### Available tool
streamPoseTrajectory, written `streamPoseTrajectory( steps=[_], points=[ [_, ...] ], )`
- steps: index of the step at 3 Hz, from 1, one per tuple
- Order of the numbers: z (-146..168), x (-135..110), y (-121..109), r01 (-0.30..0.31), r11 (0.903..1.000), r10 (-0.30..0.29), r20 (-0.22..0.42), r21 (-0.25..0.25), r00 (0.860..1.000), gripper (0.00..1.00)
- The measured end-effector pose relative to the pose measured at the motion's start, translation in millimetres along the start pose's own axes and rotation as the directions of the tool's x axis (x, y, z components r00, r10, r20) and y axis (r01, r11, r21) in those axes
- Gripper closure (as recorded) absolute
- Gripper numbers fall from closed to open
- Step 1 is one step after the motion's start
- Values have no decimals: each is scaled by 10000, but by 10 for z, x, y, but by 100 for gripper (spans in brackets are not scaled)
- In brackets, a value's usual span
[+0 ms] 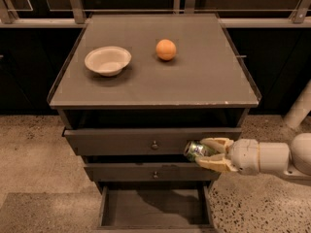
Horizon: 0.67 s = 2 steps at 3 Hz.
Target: Pick green can from bottom drawer and place on counter
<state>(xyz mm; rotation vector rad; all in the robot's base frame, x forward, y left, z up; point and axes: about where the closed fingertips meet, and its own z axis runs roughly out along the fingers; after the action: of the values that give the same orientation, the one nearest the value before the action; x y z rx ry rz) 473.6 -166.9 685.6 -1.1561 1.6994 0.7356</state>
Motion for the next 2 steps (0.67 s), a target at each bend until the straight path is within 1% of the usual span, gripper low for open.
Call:
streamPoseTrajectory(
  steps=[1, 2],
  points=[
    [-9, -276, 66, 512, 9982, -525, -420, -309, 9977, 100],
    [-71, -869, 150, 1819, 9823, -1860, -1146, -451, 9758, 100]
  ],
)
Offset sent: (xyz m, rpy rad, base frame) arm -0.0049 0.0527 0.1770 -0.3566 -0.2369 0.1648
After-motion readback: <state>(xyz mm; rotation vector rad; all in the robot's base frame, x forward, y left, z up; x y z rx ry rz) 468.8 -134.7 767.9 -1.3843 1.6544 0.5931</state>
